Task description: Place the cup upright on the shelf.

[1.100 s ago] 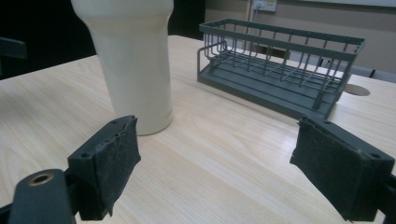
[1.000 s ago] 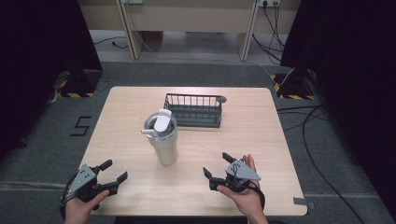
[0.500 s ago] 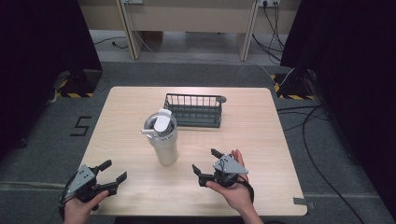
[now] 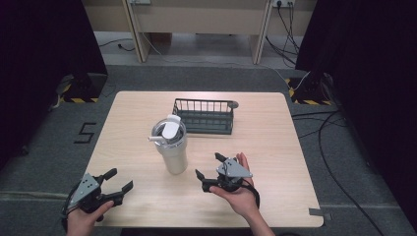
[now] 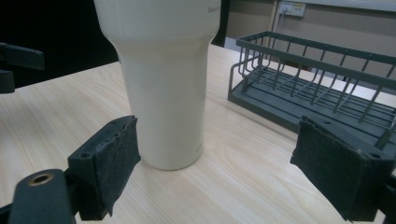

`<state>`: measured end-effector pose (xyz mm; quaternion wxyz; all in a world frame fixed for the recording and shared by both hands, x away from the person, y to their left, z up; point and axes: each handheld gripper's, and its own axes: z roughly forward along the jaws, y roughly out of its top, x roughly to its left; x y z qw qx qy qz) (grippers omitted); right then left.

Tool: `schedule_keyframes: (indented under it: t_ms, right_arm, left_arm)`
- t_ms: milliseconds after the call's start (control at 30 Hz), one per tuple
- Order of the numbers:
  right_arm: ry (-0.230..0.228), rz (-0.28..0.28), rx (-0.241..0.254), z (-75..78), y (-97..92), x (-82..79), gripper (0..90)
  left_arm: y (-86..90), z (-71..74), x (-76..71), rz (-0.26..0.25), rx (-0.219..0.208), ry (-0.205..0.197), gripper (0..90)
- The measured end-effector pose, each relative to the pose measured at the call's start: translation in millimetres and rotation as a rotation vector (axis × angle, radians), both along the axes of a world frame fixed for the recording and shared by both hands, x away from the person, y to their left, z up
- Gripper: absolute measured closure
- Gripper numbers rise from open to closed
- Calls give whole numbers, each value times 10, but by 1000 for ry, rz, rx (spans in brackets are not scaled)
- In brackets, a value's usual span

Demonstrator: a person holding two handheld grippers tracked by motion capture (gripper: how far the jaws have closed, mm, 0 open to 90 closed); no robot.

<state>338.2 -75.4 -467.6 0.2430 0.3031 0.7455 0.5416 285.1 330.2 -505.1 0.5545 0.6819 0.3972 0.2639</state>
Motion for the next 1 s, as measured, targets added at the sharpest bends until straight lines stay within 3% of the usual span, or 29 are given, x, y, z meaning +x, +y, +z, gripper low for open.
schedule_keyframes:
  t_ms: [1000]
  right_arm:
    - [1, 72, -18, -6, 400, 238, 137]
  left_arm:
    - [5, 7, 1, 0, -6, -5, 176]
